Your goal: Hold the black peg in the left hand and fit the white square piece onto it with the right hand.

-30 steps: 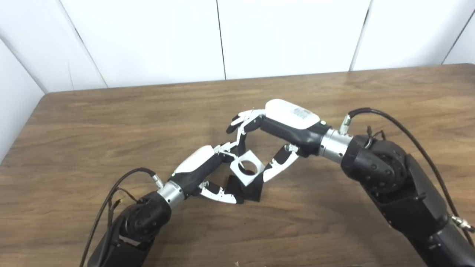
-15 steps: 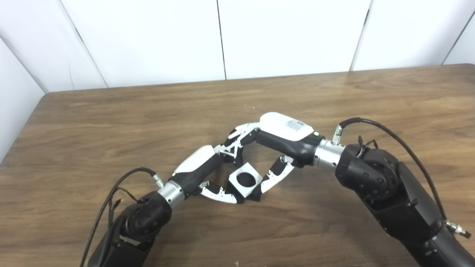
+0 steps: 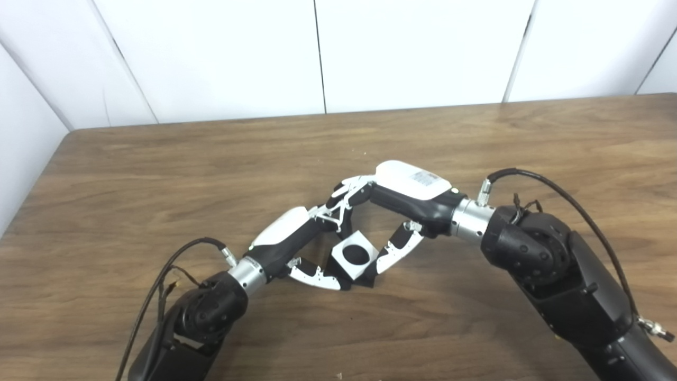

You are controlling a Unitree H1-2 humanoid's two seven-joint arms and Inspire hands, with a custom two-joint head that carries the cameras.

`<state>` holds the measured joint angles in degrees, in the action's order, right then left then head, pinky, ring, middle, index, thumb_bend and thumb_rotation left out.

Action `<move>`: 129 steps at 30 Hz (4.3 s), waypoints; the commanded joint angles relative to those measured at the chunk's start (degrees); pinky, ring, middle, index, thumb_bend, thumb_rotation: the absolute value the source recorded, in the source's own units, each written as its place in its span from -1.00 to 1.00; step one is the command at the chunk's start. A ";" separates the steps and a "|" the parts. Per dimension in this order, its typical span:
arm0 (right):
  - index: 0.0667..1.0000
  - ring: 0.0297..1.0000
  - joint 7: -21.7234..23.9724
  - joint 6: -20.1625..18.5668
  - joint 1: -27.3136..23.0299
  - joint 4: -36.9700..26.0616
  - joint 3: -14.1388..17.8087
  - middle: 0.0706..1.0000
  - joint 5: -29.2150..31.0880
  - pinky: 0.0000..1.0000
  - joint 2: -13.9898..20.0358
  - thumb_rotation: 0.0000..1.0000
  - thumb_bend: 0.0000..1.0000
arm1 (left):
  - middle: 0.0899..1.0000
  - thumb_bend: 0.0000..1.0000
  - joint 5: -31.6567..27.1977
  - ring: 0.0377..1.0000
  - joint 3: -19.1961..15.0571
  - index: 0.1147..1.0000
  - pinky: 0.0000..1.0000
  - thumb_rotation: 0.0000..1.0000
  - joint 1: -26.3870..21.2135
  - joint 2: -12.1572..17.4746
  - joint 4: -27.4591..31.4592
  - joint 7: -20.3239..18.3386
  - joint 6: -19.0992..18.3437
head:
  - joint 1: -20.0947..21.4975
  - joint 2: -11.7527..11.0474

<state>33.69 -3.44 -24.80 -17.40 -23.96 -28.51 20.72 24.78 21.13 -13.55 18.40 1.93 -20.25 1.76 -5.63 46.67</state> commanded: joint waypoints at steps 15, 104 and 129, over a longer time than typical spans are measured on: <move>-0.11 0.73 -3.03 2.99 -2.20 4.71 1.84 0.55 -0.50 0.62 -0.84 -0.73 0.03 | 0.97 0.05 2.10 1.00 1.85 -0.15 1.00 -0.86 0.01 0.02 -0.19 -0.76 -0.08 | -0.24 0.32; -0.11 0.72 0.31 3.48 -2.26 3.40 0.57 0.54 -2.77 0.68 -0.04 -0.73 0.03 | 0.97 0.04 1.77 1.00 2.12 -0.15 1.00 -0.85 -0.55 -0.25 -0.22 -1.03 -0.92 | -0.55 1.83; 0.55 0.82 6.14 -1.98 -3.31 1.38 0.49 0.74 -3.13 0.79 0.94 -0.23 0.83 | 0.97 0.04 1.57 1.00 2.11 -0.15 1.00 -0.86 -0.44 0.01 0.14 -1.49 -1.57 | -0.20 1.73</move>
<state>40.76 -5.72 -25.74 -14.49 -24.57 -31.99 21.33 25.16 22.14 -13.88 17.85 2.29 -20.03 0.92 -5.80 48.34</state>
